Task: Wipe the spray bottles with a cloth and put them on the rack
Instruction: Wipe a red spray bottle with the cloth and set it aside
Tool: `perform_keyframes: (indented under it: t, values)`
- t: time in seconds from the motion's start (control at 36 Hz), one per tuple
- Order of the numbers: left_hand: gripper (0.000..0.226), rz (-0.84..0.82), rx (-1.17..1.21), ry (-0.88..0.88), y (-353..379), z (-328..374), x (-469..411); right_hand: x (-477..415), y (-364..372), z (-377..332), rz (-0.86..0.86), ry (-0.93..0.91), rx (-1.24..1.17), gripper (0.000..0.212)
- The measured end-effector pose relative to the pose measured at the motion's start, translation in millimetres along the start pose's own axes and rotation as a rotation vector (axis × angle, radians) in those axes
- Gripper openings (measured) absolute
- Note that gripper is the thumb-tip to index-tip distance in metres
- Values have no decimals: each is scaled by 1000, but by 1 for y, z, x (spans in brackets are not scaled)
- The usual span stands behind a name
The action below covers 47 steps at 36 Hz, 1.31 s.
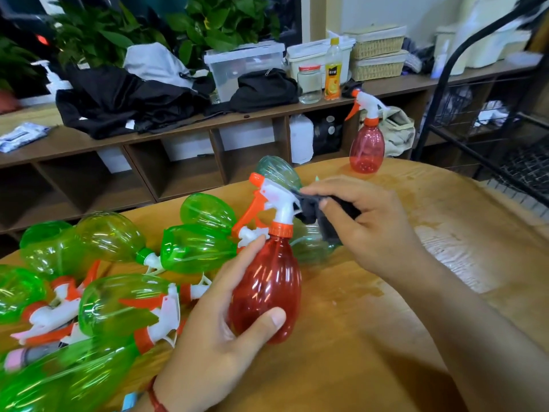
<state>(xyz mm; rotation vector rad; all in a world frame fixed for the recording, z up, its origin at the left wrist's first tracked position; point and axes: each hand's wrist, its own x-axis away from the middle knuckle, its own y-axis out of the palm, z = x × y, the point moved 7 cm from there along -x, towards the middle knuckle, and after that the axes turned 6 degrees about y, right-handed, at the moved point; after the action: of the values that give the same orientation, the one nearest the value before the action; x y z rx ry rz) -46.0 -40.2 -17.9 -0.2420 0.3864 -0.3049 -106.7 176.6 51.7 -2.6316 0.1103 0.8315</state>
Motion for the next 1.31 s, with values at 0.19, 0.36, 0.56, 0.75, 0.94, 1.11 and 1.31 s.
perform_keyframes:
  t: [0.19,0.36,0.56,0.75,0.94,1.11,1.31]
  values:
    - [77,-28,-43,1,3,1,1,4,14,-11,15,-97,42,35]
    - [79,24,-17,-46,-12,-4,0,4,11,-1,-19,-41,41,35]
    - [78,-90,-90,-18,8,1,2,3,7,-6,77,-49,-29,34]
    - [77,41,32,-21,-6,2,1,3,10,4,8,-40,29,37]
    - [78,75,122,-29,-13,-3,-3,1,6,15,15,42,61,36]
    - [80,102,150,8,-19,1,-4,2,7,35,44,367,-192,40]
    - [78,26,195,-6,-8,-1,-3,5,20,39,-32,504,-357,32]
